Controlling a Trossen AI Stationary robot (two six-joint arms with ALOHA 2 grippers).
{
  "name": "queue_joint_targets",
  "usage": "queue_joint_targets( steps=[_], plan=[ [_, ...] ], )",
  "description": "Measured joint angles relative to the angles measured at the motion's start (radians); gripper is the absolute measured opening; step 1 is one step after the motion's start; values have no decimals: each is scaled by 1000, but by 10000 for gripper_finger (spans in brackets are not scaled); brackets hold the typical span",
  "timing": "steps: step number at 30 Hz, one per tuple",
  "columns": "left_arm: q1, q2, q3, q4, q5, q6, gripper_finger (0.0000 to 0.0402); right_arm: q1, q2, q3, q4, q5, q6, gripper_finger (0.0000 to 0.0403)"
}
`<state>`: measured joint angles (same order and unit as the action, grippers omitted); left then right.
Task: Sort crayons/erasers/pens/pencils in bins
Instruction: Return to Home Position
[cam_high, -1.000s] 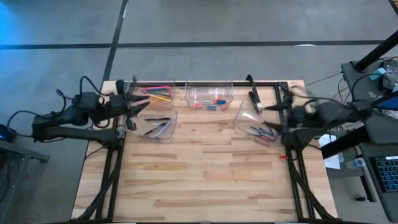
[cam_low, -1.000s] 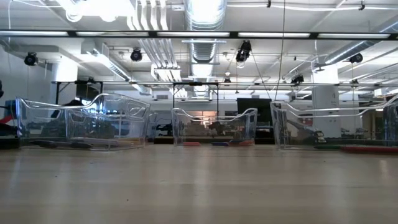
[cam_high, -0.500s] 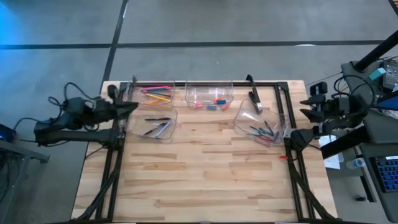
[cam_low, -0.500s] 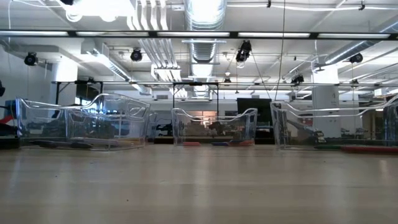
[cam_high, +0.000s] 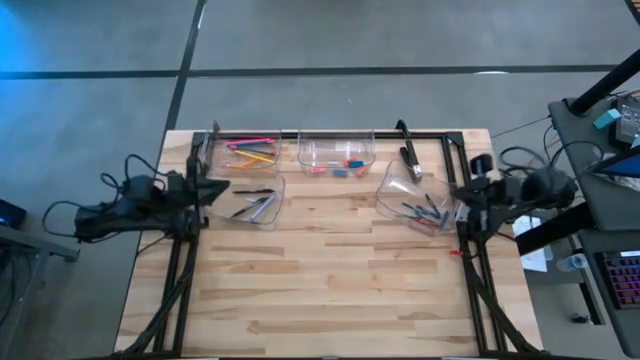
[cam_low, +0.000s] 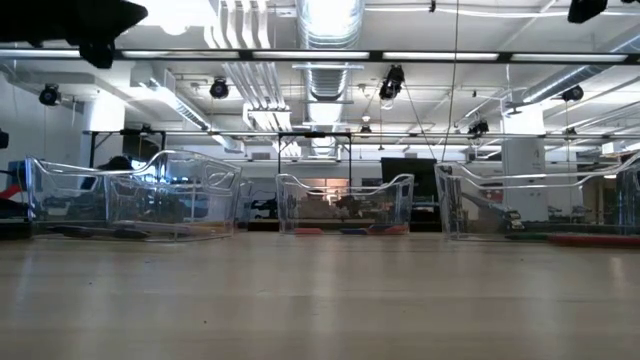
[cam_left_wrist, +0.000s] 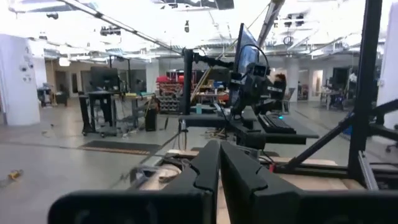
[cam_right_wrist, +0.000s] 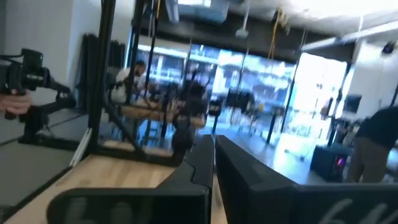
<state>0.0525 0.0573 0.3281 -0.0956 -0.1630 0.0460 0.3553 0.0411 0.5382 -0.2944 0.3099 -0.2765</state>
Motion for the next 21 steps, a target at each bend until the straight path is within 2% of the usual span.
queue_joint_targets(
  steps=[7, 13, 21],
  plan=[
    [0, -32, -117, 46, 1, -41, 0, 0, 4, -107, 149, -5, 92, 9],
    [0, -32, -192, 144, 39, -41, 0, 0, 5, -213, 293, -106, 65, 9],
    [0, -27, -216, 149, 56, -40, 0, 0, 6, -344, 408, -127, 68, 9]
  ],
)
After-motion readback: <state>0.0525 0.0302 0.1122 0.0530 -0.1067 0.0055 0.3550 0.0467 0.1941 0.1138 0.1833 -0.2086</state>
